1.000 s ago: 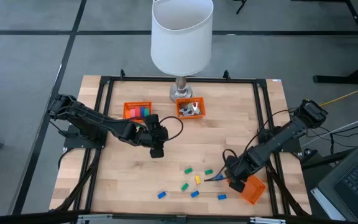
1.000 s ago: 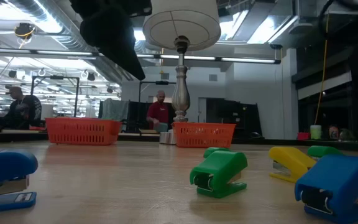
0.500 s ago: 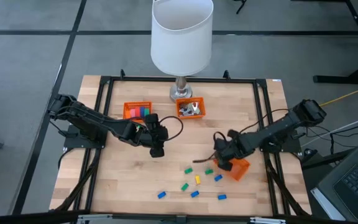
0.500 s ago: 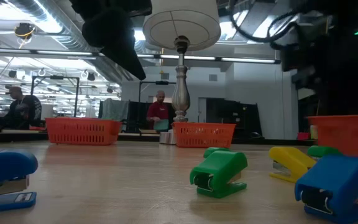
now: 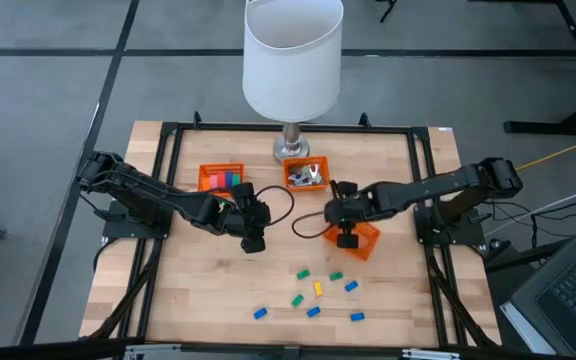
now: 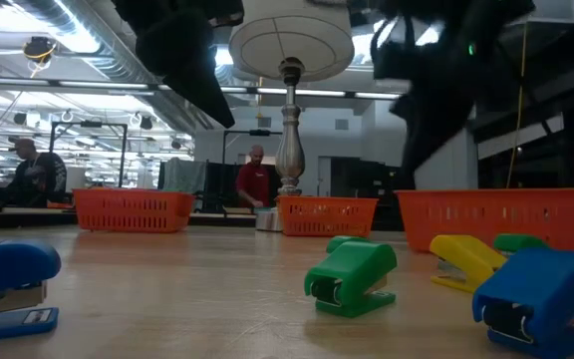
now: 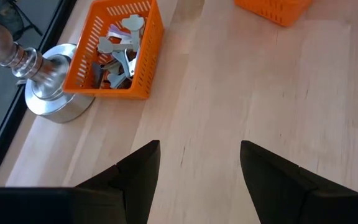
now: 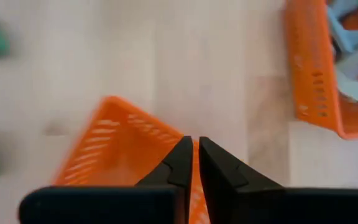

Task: Pick and place Stapler, Stapler remover, tape
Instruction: Put the blue stapler into the bottom orange bin

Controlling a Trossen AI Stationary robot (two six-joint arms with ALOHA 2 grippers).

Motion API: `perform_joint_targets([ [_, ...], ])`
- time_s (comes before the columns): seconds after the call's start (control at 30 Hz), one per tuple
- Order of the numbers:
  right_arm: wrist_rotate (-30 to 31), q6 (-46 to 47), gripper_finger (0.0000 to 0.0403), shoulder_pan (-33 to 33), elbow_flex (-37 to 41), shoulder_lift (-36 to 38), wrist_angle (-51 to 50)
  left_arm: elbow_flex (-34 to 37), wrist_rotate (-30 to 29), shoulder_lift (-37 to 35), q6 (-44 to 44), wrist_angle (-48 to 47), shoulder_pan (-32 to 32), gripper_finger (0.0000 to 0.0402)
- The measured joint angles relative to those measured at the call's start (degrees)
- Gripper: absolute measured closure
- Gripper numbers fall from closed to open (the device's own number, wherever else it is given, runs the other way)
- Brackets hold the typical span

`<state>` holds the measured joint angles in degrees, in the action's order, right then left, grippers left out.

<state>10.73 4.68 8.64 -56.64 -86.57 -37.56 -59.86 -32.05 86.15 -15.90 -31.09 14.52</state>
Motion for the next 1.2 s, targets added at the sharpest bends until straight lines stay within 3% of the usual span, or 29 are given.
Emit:
perform_joint_targets([
  [0.2,-7.99,1.69,0.0368,2.10,-9.64,0.07,-8.67,0.00,-0.07,0.00,-0.95,-0.20,-0.02,0.0183],
  [0.43,-14.33,4.32,0.0367,9.76,-11.94,0.07,-8.83,0.01,-2.30,0.00,-1.08,-0.55,0.00,0.0183],
  [0.7,-15.48,11.81,0.0362,16.55,-11.89,0.07,-9.16,0.02,1.09,0.00,-3.99,1.69,0.00,0.0183],
  [0.93,-12.15,18.73,0.0300,18.87,-9.92,0.07,-9.58,0.15,9.46,-1.41,-3.03,-8.54,1.09,0.0183],
  [1.03,-12.00,18.91,0.0279,18.96,-8.89,0.10,-9.68,1.89,7.92,-4.64,-2.09,-9.37,2.74,0.0183],
  [1.2,-11.83,18.92,0.0266,18.93,-8.55,0.10,-9.44,10.48,5.58,-15.88,1.56,-0.74,5.64,0.0183],
])
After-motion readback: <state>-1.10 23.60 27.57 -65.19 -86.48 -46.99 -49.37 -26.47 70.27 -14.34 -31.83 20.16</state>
